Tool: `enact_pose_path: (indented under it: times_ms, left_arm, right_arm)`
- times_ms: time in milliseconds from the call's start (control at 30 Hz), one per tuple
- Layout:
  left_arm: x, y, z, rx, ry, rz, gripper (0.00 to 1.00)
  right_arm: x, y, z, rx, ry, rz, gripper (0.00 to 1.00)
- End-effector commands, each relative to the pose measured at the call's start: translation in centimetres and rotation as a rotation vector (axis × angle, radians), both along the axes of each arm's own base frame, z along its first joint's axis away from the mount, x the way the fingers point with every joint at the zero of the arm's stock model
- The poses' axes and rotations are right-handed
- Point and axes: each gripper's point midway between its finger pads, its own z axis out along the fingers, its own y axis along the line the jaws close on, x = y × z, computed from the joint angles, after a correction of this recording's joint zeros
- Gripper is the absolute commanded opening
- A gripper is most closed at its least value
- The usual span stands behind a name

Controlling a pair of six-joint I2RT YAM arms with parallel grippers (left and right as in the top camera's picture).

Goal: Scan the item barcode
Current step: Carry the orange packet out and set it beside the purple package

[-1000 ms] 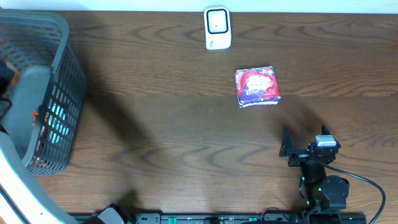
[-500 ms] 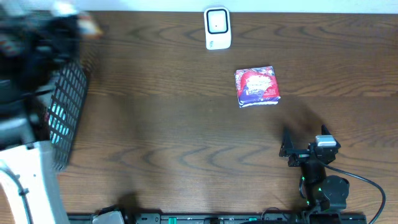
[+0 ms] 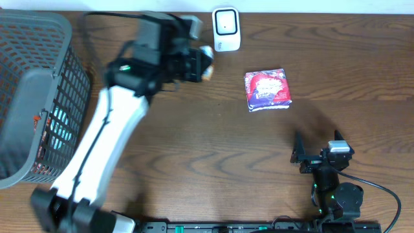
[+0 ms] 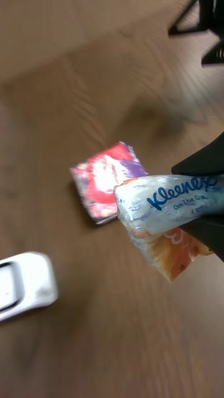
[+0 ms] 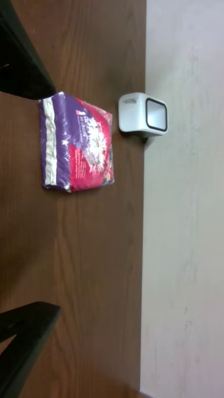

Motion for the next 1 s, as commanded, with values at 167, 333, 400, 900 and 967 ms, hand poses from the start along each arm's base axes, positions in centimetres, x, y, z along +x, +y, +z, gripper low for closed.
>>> enact_pose_path:
  times_ms: [167,333,400,900,967]
  left_arm:
    - [0.0,-4.4,-9.9,0.136,0.169,-0.094,0.08]
    - [0.3,-5.9,-15.1,0.173,0.242,-0.120,0.17]
    - [0.7,-6.2,-15.8,0.170,0.237,-0.120,0.23]
    - [4.3,-3.2,-6.4,0.058,0.003,-0.028,0.98]
    - [4.8,-1.3,-3.8,0.038,-0.046,0.013,0.98]
  right_arm:
    - [0.0,0.0,0.0,-0.011,-0.002,0.002,0.99]
    - [0.0,0.0,0.0,-0.011,-0.002,0.002,0.99]
    - [0.0,0.0,0.0,-0.011,-0.002,0.002,0.99]
    - [0.0,0.0,0.0,-0.011,-0.002,0.002,0.99]
    - [0.0,0.0,0.0,-0.011,-0.002,0.002,0.99]
